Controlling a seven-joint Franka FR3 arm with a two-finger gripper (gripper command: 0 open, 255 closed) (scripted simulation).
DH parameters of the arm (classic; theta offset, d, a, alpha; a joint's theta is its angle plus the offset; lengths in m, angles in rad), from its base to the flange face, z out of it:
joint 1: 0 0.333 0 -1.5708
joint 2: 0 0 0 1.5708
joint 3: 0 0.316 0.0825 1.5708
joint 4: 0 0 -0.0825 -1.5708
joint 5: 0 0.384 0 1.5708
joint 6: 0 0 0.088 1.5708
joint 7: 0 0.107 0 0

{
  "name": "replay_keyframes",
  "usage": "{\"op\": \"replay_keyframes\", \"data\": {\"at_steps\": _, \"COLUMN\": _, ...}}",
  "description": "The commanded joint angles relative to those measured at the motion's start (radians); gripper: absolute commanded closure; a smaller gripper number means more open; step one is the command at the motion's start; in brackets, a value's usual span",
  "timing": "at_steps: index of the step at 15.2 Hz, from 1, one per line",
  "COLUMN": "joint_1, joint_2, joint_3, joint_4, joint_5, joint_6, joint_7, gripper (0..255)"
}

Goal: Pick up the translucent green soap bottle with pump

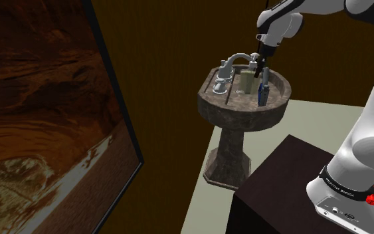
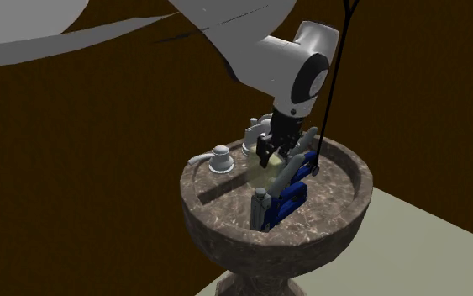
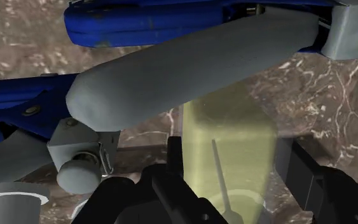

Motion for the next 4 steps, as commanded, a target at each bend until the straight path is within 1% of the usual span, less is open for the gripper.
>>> {"op": "replay_keyframes", "data": {"at_steps": 1, "joint_1": -0.001, "joint_2": -0.011, "joint_3": -0.004, "joint_4": 0.017, "joint_5": -0.012, "joint_6": -0.023, "joint_7": 0.009, "gripper": 255}}
{"op": "replay_keyframes", "data": {"at_steps": 4, "joint_1": 0.000, "joint_2": -0.017, "joint_3": -0.005, "joint_4": 0.026, "joint_5": -0.019, "joint_6": -0.036, "joint_7": 0.016, "gripper": 255}}
